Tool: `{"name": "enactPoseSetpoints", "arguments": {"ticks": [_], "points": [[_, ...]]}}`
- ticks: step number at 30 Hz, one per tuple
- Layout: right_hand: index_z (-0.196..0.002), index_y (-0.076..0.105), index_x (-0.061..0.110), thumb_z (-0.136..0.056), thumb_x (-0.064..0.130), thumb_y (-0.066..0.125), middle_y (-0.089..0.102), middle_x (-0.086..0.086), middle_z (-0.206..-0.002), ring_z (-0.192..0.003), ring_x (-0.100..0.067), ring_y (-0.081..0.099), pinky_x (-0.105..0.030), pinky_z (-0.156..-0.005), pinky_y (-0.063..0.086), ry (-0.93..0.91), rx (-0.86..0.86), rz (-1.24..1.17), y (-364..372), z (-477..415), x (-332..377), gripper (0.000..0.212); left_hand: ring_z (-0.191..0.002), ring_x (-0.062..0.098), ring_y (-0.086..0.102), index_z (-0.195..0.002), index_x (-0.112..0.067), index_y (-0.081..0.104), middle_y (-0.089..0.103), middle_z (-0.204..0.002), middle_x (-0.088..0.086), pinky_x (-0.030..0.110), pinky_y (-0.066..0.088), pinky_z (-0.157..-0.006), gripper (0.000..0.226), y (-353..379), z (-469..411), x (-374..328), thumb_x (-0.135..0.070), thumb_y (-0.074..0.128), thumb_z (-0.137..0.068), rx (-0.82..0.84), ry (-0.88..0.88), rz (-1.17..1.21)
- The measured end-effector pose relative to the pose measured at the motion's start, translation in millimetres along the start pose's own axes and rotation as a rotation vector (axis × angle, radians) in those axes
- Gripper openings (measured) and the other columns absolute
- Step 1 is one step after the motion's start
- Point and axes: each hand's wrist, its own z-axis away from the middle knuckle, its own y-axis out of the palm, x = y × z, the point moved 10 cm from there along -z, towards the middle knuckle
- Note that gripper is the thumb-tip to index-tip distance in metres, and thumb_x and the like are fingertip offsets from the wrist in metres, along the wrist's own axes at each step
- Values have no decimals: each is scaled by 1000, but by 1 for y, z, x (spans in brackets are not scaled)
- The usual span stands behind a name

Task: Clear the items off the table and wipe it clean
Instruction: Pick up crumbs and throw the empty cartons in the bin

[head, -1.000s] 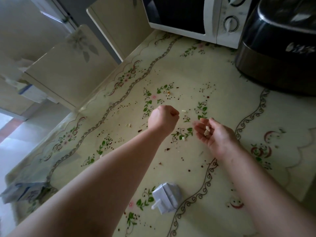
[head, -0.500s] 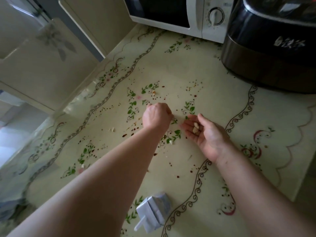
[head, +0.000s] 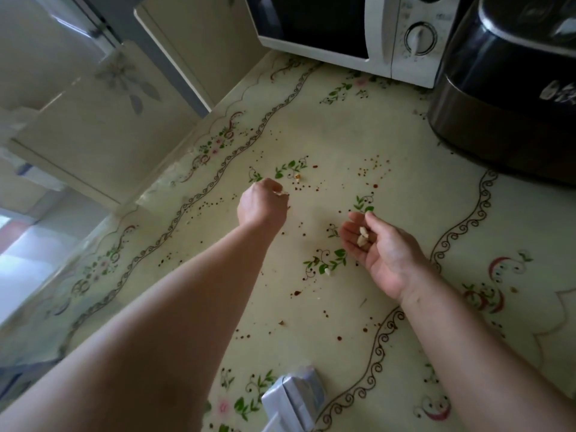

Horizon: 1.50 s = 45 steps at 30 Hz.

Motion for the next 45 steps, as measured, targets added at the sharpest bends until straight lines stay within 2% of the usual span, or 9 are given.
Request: {"name": "enactPoseSetpoints", "arguments": {"ticks": [11, 19, 22, 25, 29, 34, 38, 42, 45], "points": [[-95, 65, 9, -99, 22, 44, 68, -8, -88, -84, -20, 67, -36, -89, 51, -14, 30, -27, 11, -31, 8, 25, -83, 11, 54, -104, -26, 72, 66, -104, -6, 24, 42, -68, 19, 23, -46, -23, -33, 68, -87, 2, 1, 24], [-95, 66, 9, -99, 24, 45, 71, -6, -85, -80, -17, 69, -33, -86, 54, 18, 38, -46, 14, -36, 1, 26, -79, 15, 58, -92, -16, 71, 68, -93, 0, 27, 41, -57, 14, 26, -50, -40, -23, 59, -90, 13, 88, -153], [-96, 65, 9, -98, 24, 46, 70, -8, -88, -84, -19, 68, -35, -88, 52, 36, 32, -61, 18, -30, -2, 25, -78, 13, 61, -83, -21, 69, 69, -90, -4, 25, 47, -59, 10, 19, -32, -32, -23, 61, -88, 46, 78, -17], [-103, 63, 5, -99, 26, 43, 66, -10, -93, -89, -21, 64, -34, -89, 49, 75, 27, -82, 27, -20, -7, 29, -75, 7, 62, -88, -24, 72, 66, -83, -12, 23, 54, -67, 5, 9, 4, -31, -26, 68, -86, 109, 148, 170], [-101, 59, 6, -100, 30, 42, 63, -11, -89, -81, -19, 61, -30, -83, 51, 142, 50, -113, 45, -3, -18, 29, -65, -6, 57, -88, -23, 74, 63, -74, -19, 13, 47, -59, 9, -9, 55, -42, -30, 72, -84, 192, 338, 141], [-106, 59, 4, -100, 34, 40, 64, -16, -109, -97, -23, 62, -33, -91, 50, 200, 80, -88, 74, 29, -34, 35, -67, -1, 64, -96, -24, 76, 72, -85, -13, 15, 53, -62, 15, -42, 97, -30, -31, 72, -84, 214, 387, 73], [-101, 59, 5, -100, 31, 39, 64, -15, -99, -90, -22, 62, -34, -96, 48, 225, 113, -106, 102, 63, -43, 33, -73, 4, 67, -93, -22, 77, 74, -89, -8, 19, 55, -69, 12, -98, 116, 5, -28, 71, -85, 41, 292, 172], [-101, 61, 6, -100, 30, 39, 67, -14, -91, -85, -22, 66, -33, -89, 52, 210, 201, -2, 130, 97, -54, 32, -69, 4, 62, -82, -25, 73, 70, -85, -9, 21, 53, -67, 1, -151, 130, 85, -26, 74, -82, -112, -9, 335], [-99, 61, 7, -100, 28, 39, 66, -13, -91, -89, -22, 65, -34, -90, 52, 205, 244, 56, 153, 124, -68, 30, -66, 8, 59, -84, -22, 69, 71, -90, -2, 25, 54, -64, 4, -172, 144, 146, -25, 69, -87, -159, -180, 409]]}}
